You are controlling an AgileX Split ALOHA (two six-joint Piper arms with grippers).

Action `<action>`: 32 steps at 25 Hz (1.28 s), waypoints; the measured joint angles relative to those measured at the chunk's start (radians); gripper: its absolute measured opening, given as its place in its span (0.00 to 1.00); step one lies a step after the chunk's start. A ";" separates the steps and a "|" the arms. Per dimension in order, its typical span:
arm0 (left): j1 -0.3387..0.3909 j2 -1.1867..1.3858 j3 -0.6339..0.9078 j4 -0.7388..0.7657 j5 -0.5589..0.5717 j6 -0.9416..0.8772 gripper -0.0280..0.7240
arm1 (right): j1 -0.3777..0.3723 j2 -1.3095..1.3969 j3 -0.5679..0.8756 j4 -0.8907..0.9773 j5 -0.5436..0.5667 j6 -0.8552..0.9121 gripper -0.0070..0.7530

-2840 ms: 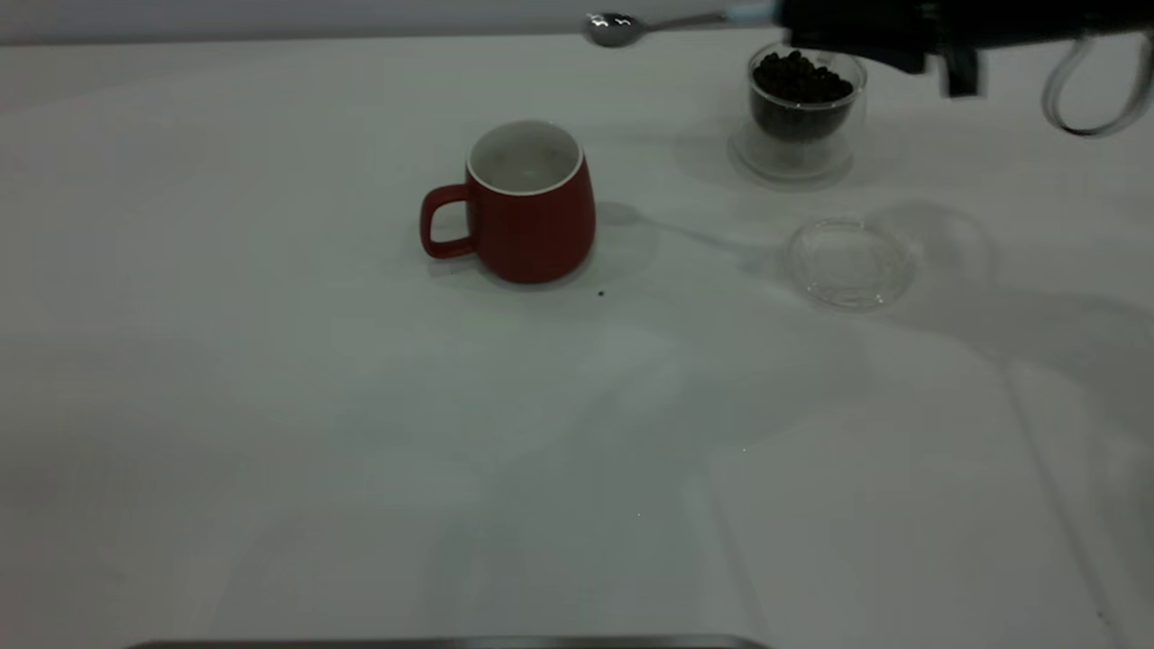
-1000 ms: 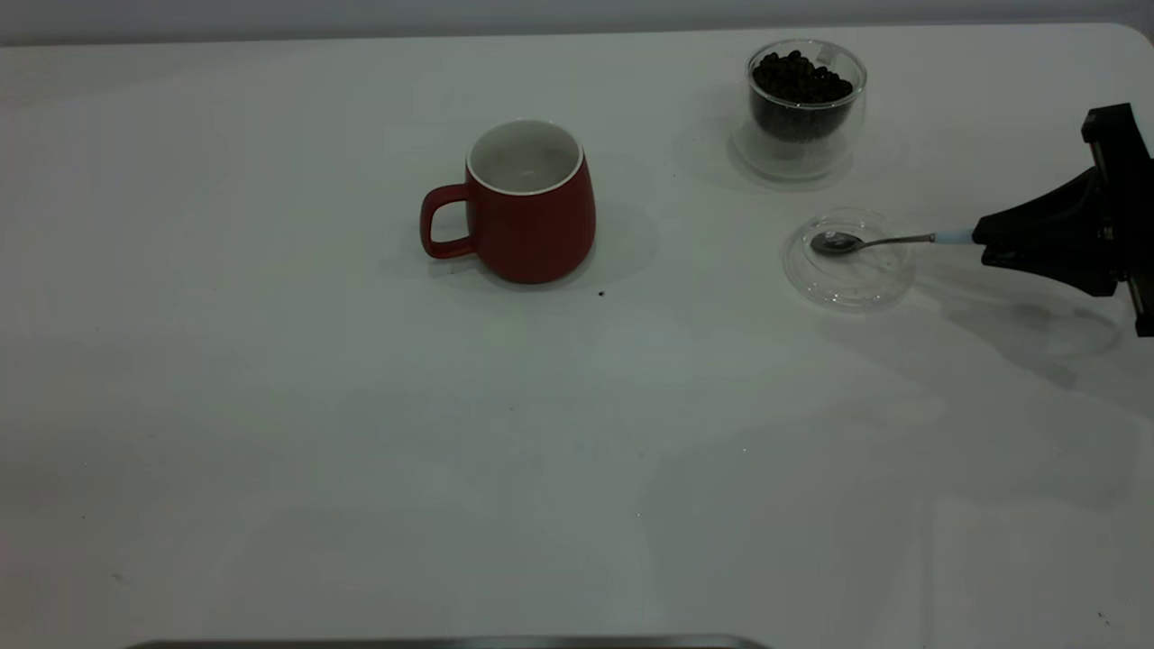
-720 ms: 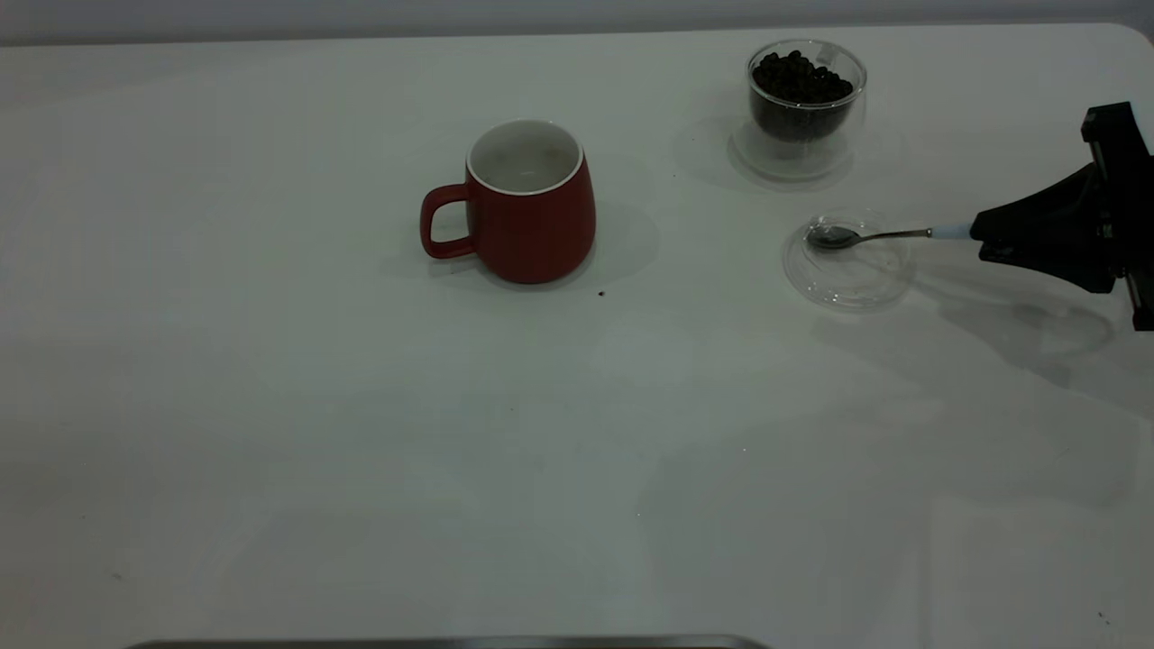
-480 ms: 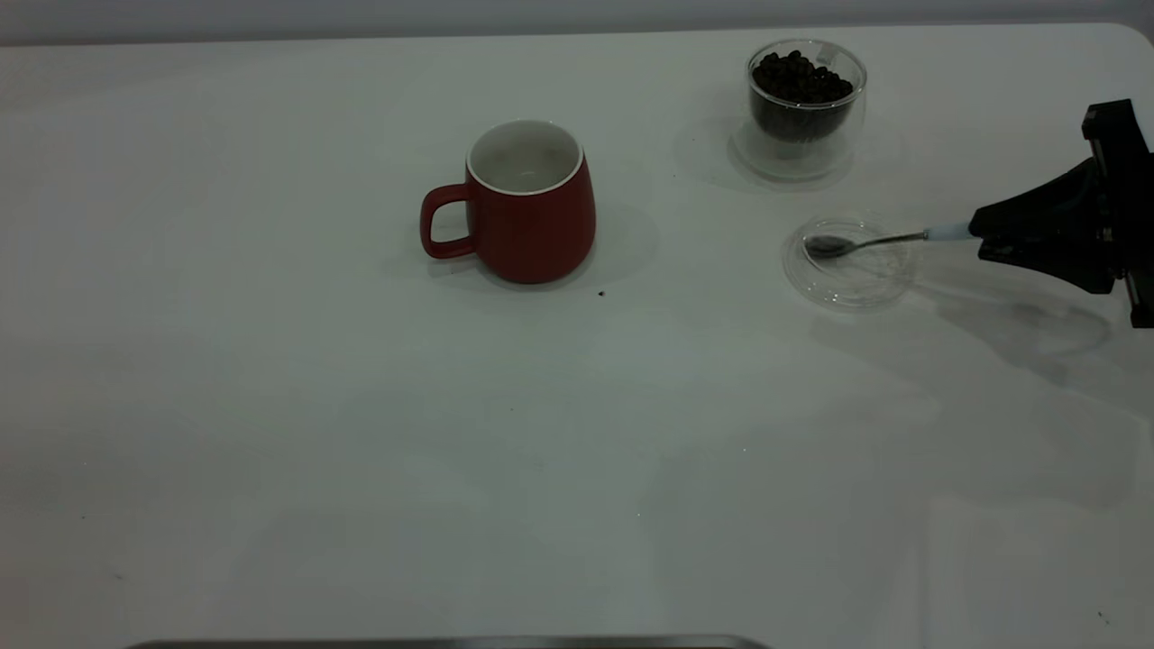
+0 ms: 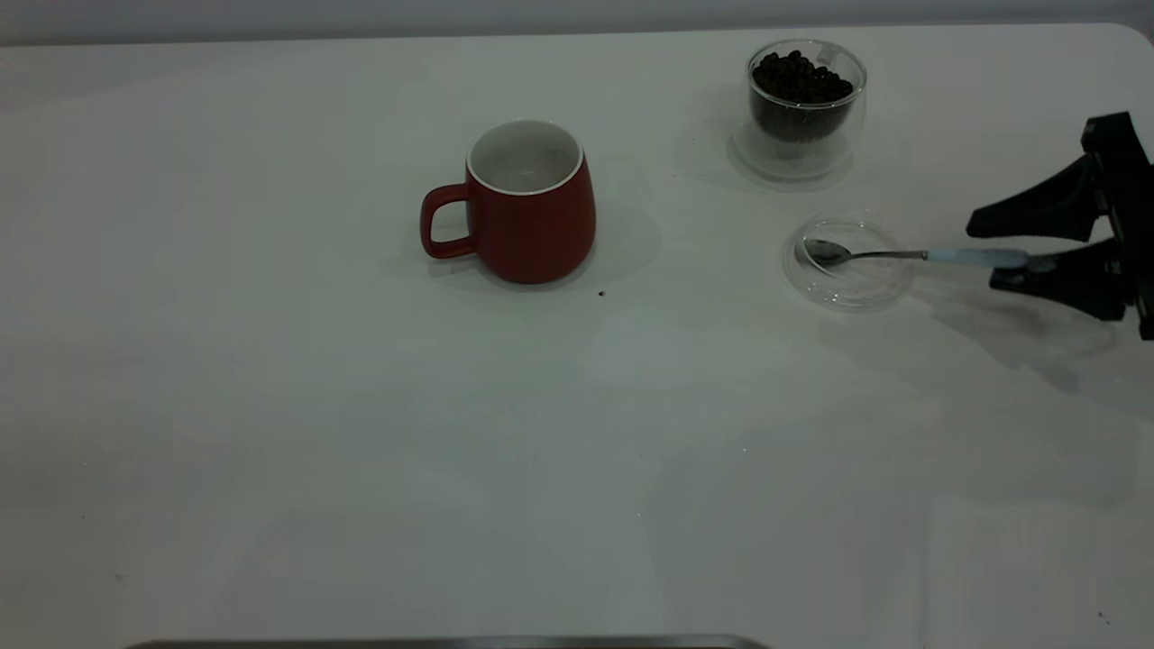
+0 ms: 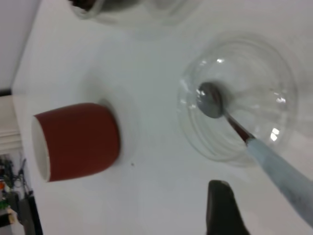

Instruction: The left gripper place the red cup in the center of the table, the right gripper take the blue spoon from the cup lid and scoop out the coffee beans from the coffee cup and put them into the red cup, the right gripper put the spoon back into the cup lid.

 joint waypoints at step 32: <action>0.000 0.000 0.000 0.000 0.000 0.008 0.82 | -0.059 -1.179 0.082 -1.143 0.110 0.930 0.69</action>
